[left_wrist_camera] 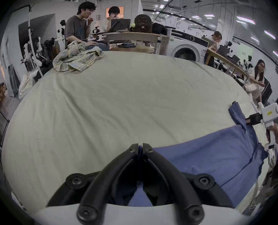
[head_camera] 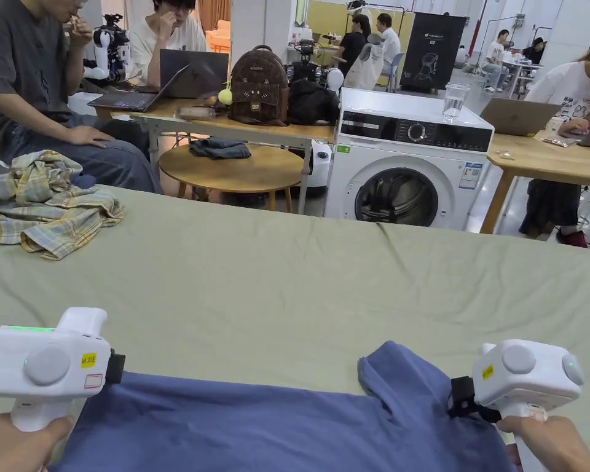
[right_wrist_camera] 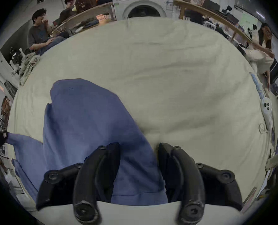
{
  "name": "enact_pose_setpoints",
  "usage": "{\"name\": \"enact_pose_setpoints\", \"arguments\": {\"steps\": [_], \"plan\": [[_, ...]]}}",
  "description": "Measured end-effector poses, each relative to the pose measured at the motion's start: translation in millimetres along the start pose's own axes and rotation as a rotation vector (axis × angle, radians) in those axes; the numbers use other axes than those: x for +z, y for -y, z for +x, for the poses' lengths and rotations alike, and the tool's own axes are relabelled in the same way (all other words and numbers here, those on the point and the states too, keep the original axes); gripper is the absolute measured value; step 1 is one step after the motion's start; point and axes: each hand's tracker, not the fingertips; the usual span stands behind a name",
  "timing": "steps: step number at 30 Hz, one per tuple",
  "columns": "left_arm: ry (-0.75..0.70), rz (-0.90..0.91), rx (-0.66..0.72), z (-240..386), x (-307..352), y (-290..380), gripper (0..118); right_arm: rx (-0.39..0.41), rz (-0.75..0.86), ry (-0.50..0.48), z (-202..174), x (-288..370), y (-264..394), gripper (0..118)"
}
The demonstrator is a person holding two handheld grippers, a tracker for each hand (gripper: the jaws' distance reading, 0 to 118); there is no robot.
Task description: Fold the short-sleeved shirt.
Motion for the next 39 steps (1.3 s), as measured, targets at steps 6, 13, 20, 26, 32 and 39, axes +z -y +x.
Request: {"name": "enact_pose_setpoints", "arguments": {"steps": [6, 13, 20, 26, 32, 39], "plan": [[-0.003, -0.01, -0.005, -2.0, -5.1, 2.7, 0, 0.06, 0.025, 0.044, -6.7, 1.1, 4.3, 1], [-0.002, 0.005, 0.001, -4.3, 12.4, 2.7, 0, 0.054, 0.146, -0.019, -2.6, 44.0, 22.9, 0], [0.008, 0.046, 0.02, -11.7, 47.9, 9.4, 0, 0.042, 0.261, -0.055, -1.4, 107.7, 68.3, 0], [0.038, 0.121, 0.05, -23.5, 97.7, 11.4, 0, 0.032, 0.346, -0.048, 1.4, 159.2, 115.8, 0], [0.06, 0.173, 0.053, -31.1, 140.3, 26.6, 0, 0.057, 0.396, -0.027, -2.2, 203.2, 159.2, 0], [0.06, 0.117, 0.024, -41.7, 153.7, 76.0, 0, 0.11, 0.35, 0.017, -5.5, 220.8, 204.6, 0]]}}
